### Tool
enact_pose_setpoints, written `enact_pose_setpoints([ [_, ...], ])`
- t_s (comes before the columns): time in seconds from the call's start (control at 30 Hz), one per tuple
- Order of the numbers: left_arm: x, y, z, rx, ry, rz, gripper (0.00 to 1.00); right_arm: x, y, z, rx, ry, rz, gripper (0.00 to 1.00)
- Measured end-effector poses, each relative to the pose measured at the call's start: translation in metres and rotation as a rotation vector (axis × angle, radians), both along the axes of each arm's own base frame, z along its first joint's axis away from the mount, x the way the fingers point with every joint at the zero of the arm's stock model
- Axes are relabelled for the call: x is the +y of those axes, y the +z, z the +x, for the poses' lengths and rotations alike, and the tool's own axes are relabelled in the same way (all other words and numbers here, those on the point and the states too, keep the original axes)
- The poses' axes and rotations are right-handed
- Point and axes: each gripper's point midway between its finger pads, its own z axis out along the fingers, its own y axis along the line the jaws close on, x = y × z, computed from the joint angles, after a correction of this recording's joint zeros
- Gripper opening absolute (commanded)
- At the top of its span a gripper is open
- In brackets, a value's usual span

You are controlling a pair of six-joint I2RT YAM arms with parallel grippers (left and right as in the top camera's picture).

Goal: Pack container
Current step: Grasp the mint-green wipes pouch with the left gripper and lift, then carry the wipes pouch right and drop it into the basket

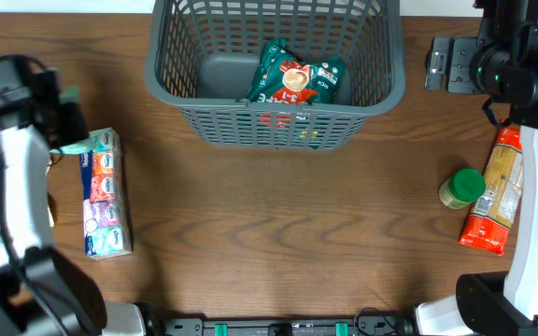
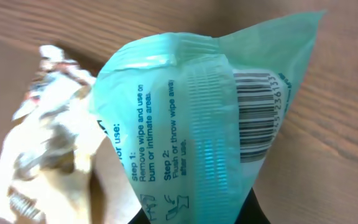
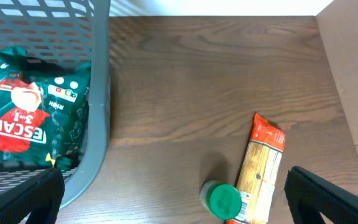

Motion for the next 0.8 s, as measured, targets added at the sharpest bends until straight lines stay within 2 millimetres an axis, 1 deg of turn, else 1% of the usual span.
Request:
enact_pose_setpoints([
  [0.03, -0.001, 0.010, -0.002, -0.023, 0.006, 0.006, 0.06, 0.000, 0.000, 0.000, 0.000, 0.001, 0.000, 0.99],
  [0.1, -0.010, 0.033, -0.006, -0.075, -0.002, 0.017, 0.06, 0.000, 0.000, 0.000, -0.001, 0.001, 0.000, 0.99],
  [0.17, -0.026, 0.057, -0.011, -0.120, -0.034, 0.029, 0.06, 0.000, 0.000, 0.000, -0.002, 0.001, 0.000, 0.99],
  [0.23, -0.045, 0.086, -0.011, -0.179, -0.085, 0.045, 0.06, 0.000, 0.000, 0.001, -0.003, 0.002, -0.001, 0.99],
  [0.3, -0.069, 0.120, -0.008, -0.256, -0.157, 0.067, 0.06, 0.000, 0.001, 0.001, -0.003, 0.004, -0.002, 0.99],
  [0.37, -0.101, 0.159, -0.002, -0.343, -0.271, 0.102, 0.06, 0.000, 0.001, 0.001, -0.002, 0.005, -0.003, 0.99],
  [0.4, -0.114, 0.175, 0.000, -0.381, -0.322, 0.119, 0.06, 0.000, 0.001, 0.001, -0.002, 0.006, -0.004, 0.99],
  [0.47, -0.147, 0.211, 0.003, -0.466, -0.457, 0.165, 0.06, 0.000, 0.001, 0.001, -0.002, 0.008, -0.006, 0.99],
  [0.5, -0.162, 0.221, 0.003, -0.494, -0.513, 0.178, 0.06, 0.000, 0.001, 0.001, -0.001, 0.009, -0.007, 0.99],
  [0.57, -0.191, 0.248, 0.006, -0.574, -0.641, 0.235, 0.06, 0.000, 0.000, 0.000, 0.000, 0.012, -0.010, 0.99],
  [0.63, -0.210, 0.267, 0.013, -0.642, -0.720, 0.286, 0.06, 0.000, 0.000, 0.000, 0.002, 0.017, -0.014, 0.99],
  [0.7, -0.228, 0.276, 0.026, -0.687, -0.797, 0.342, 0.06, 0.000, 0.000, 0.000, 0.004, 0.022, -0.018, 0.99],
  [0.73, -0.234, 0.274, 0.032, -0.691, -0.824, 0.361, 0.06, 0.000, 0.000, 0.000, 0.004, 0.024, -0.020, 0.99],
  [0.8, -0.250, 0.261, 0.051, -0.678, -0.900, 0.408, 0.05, 0.000, 0.000, 0.000, 0.007, 0.028, -0.024, 0.99],
])
